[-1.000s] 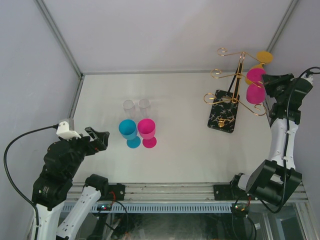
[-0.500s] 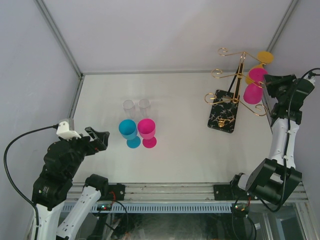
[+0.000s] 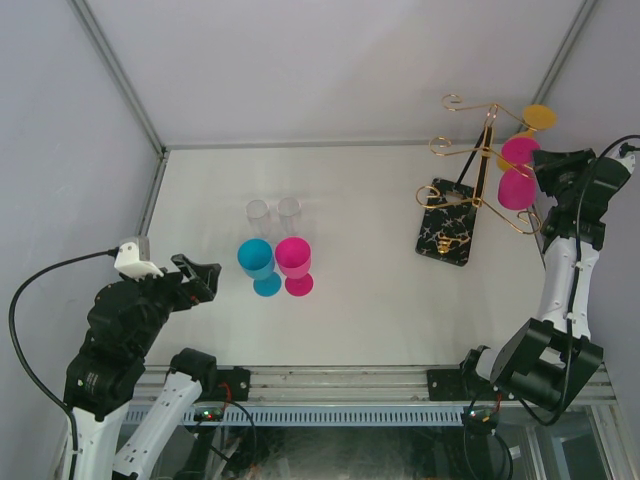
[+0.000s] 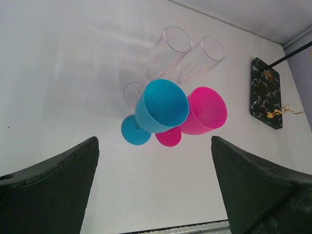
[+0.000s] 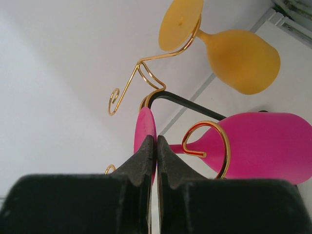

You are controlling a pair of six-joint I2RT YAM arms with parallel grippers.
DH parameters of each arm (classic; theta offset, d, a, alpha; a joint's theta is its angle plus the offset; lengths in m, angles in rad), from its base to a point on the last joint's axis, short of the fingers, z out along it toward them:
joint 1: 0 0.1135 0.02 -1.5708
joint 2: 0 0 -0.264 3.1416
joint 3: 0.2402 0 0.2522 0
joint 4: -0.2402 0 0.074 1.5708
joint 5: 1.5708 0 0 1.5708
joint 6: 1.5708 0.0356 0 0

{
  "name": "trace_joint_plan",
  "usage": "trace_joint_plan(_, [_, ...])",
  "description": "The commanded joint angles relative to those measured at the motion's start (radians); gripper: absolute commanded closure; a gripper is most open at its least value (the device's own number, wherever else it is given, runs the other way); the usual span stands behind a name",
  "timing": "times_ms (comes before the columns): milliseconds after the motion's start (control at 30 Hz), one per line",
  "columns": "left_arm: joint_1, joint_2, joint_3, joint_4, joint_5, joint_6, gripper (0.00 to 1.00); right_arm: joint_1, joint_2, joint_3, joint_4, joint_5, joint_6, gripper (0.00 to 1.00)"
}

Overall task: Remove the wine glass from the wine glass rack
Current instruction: Pick up the wine glass from the wine rack.

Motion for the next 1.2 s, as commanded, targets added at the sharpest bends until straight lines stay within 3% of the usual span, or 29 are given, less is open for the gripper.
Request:
trace_joint_plan(0, [0.007, 0.011, 0.048, 0.035, 0.004, -0.012, 0.00, -0.019, -0.018, 0.059, 0.070, 0.028, 0.003, 1.00])
trace_joint_plan(1167, [0.006, 0.001, 0.049, 0.024, -0.006, -0.016, 0.00, 0.034, 0.033, 0.059, 0.132, 0.033, 0.099, 1.00])
